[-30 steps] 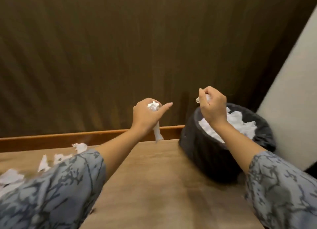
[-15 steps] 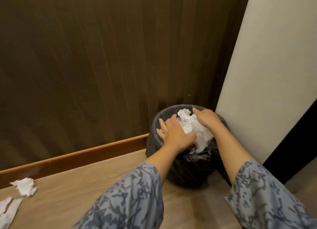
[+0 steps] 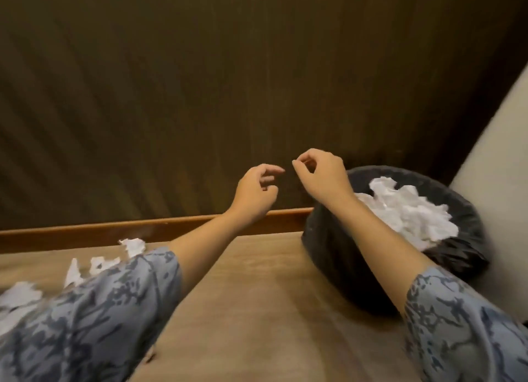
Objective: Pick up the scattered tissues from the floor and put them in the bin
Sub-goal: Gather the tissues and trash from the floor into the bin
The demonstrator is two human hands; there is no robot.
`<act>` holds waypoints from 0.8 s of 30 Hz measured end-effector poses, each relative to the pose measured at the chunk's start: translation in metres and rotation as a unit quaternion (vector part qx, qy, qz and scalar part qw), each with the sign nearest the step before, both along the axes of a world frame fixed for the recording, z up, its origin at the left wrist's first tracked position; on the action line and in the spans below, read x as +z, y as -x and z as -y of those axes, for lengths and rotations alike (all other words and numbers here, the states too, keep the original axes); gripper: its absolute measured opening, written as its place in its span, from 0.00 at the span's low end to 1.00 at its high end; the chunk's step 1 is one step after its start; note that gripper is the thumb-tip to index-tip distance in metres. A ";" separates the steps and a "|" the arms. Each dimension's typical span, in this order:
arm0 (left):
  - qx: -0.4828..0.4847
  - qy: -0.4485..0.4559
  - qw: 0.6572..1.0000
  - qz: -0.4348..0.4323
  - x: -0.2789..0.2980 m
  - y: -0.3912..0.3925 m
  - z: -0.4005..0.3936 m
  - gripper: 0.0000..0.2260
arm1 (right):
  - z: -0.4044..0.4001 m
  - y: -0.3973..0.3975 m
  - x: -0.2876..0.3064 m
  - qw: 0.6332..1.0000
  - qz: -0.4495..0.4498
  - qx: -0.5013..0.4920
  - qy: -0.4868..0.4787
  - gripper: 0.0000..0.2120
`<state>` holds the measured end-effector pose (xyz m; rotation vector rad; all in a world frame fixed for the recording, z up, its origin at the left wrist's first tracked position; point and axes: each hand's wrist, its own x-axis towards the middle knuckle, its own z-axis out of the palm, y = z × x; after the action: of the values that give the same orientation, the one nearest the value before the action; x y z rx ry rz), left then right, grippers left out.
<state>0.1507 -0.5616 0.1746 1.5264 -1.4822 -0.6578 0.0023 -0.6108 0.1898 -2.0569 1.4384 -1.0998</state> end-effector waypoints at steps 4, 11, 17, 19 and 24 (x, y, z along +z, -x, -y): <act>0.043 -0.040 0.991 0.124 -0.031 -0.118 -0.070 0.14 | -0.039 -0.095 -0.030 0.981 -0.068 0.181 -0.031 0.06; 0.165 -0.164 0.967 0.104 -0.135 -0.270 -0.210 0.19 | -0.119 -0.208 -0.136 0.902 -0.198 0.340 -0.175 0.21; 0.094 -0.345 0.902 0.240 -0.222 -0.338 -0.303 0.18 | -0.175 -0.273 -0.224 0.834 -0.306 0.409 -0.207 0.42; 0.099 -0.342 0.910 0.213 -0.237 -0.343 -0.322 0.34 | -0.188 -0.292 -0.239 0.819 -0.315 0.436 -0.199 0.48; 0.117 -0.212 0.947 0.210 -0.270 -0.327 -0.354 0.24 | -0.209 -0.324 -0.269 0.808 -0.292 0.496 -0.127 0.45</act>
<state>0.4780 -0.2076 -0.0958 2.2478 -1.4867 -0.5518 0.3261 -0.4022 -0.0788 -2.4925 0.4225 0.1627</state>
